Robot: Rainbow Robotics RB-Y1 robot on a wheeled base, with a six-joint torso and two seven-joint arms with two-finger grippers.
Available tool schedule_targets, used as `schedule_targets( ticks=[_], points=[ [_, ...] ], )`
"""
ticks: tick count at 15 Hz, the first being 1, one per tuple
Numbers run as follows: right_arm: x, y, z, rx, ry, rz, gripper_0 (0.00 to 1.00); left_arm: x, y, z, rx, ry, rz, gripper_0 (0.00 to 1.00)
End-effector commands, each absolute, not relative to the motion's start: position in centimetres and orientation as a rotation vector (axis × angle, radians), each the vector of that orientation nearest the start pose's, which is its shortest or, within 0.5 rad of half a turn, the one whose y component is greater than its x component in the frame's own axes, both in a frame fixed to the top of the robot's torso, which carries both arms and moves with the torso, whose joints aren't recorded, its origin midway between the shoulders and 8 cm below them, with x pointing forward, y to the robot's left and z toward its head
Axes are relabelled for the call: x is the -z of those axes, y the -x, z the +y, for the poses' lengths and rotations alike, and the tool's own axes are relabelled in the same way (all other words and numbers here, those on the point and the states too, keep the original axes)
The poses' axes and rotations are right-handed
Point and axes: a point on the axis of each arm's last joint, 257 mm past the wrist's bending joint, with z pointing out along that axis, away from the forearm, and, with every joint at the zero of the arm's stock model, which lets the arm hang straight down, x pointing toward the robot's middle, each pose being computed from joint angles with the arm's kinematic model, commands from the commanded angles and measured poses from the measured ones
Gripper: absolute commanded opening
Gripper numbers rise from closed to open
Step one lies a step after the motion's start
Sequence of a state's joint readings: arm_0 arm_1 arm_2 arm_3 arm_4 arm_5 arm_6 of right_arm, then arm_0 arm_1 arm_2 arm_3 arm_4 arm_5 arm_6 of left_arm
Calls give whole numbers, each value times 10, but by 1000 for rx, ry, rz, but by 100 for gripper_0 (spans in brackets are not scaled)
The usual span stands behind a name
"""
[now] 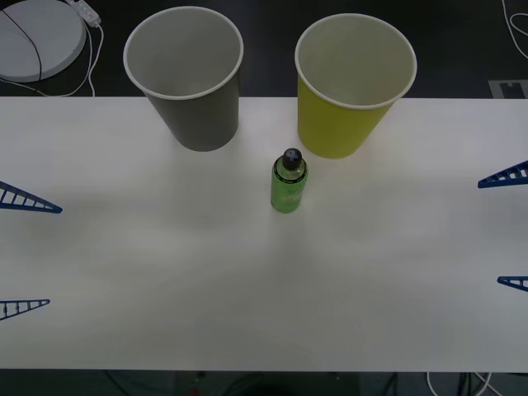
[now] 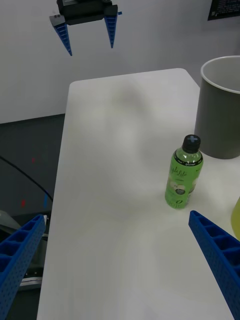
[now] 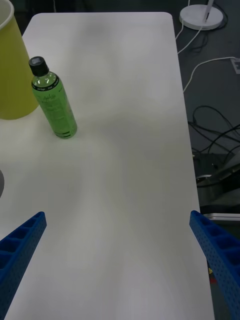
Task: Put the can into the green bin and the plastic bottle into the gray bin
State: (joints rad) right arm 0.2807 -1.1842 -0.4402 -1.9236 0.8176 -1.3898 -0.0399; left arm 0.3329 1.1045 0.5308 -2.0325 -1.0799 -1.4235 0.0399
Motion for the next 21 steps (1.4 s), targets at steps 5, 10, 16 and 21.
schedule_targets(
  ticks=[5,10,16,21],
  points=[
    [78,-284,-269,-664,1446,1437,100,105,-285,285,374,-1692,1459,100],
    [74,-299,-270,-656,1269,1469,100,105,-285,285,374,-1692,1459,100],
    [95,-317,-266,-533,1085,1552,100,105,-285,285,374,-1692,1459,100],
    [106,-326,-265,-451,1064,1534,100,105,-285,285,374,-1692,1459,100]
  ],
)
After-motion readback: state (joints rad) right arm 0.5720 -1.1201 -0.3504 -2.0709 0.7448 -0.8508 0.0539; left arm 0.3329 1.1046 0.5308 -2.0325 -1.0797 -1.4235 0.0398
